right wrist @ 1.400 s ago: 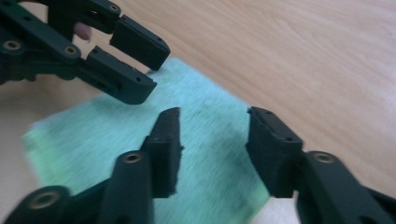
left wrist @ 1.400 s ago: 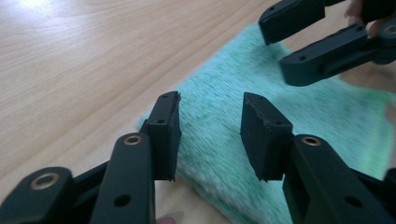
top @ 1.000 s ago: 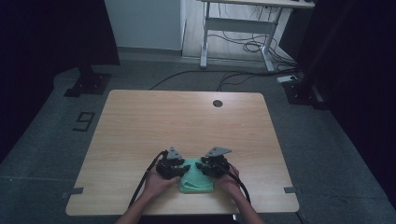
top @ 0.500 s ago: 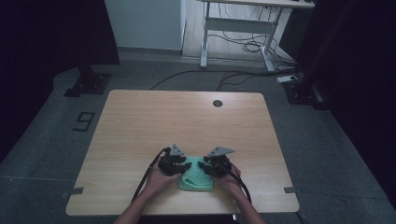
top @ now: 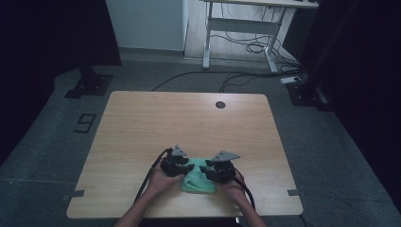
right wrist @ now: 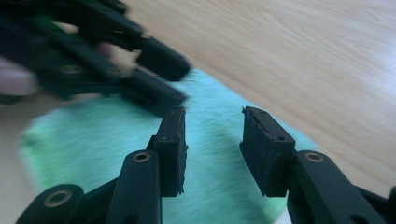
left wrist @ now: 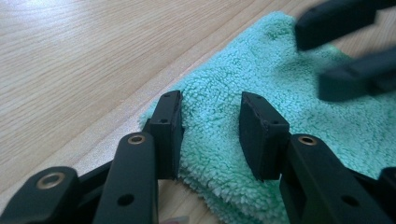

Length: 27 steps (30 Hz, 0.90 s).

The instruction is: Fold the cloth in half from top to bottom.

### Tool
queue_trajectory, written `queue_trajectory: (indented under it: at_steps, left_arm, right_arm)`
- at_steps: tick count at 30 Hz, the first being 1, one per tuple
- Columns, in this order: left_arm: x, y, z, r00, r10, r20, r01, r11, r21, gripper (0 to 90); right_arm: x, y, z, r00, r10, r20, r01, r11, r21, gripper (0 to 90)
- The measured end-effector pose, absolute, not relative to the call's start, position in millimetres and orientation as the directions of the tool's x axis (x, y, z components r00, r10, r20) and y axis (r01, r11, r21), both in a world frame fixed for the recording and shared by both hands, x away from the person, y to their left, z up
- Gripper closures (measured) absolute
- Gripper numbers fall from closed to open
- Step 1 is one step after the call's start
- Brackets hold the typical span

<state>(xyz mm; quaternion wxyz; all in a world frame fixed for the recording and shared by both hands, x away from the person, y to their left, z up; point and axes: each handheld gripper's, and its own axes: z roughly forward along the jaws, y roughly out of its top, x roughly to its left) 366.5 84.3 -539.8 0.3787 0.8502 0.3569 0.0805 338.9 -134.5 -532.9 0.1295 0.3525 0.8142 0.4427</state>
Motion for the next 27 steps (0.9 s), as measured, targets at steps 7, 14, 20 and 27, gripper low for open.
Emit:
queue_trajectory:
  at_steps: [7, 14, 20, 27]
  left_arm:
    - [366.2, 84.5, -540.2, 0.724, 0.674, -0.148, 0.556, -0.442, 0.704, 59.3]
    - [367.1, 85.8, -540.0, 0.725, 0.671, -0.159, 0.560, -0.438, 0.703, 59.3]
    - [367.2, 87.1, -540.4, 0.725, 0.669, -0.165, 0.560, -0.433, 0.706, 59.1]
    - [362.4, 90.3, -530.7, 0.717, 0.678, -0.164, 0.569, -0.433, 0.699, 55.6]
  right_arm:
    - [318.2, -113.0, -531.5, -0.771, 0.628, 0.107, 0.427, 0.384, 0.819, 56.8]
    - [299.3, -84.8, -541.3, -0.821, 0.568, 0.049, 0.379, 0.479, 0.792, 55.8]
    - [295.4, -84.2, -548.4, -0.815, 0.578, 0.048, 0.385, 0.477, 0.790, 55.9]
    - [289.9, -102.9, -537.2, -0.813, 0.573, 0.100, 0.390, 0.411, 0.824, 54.0]
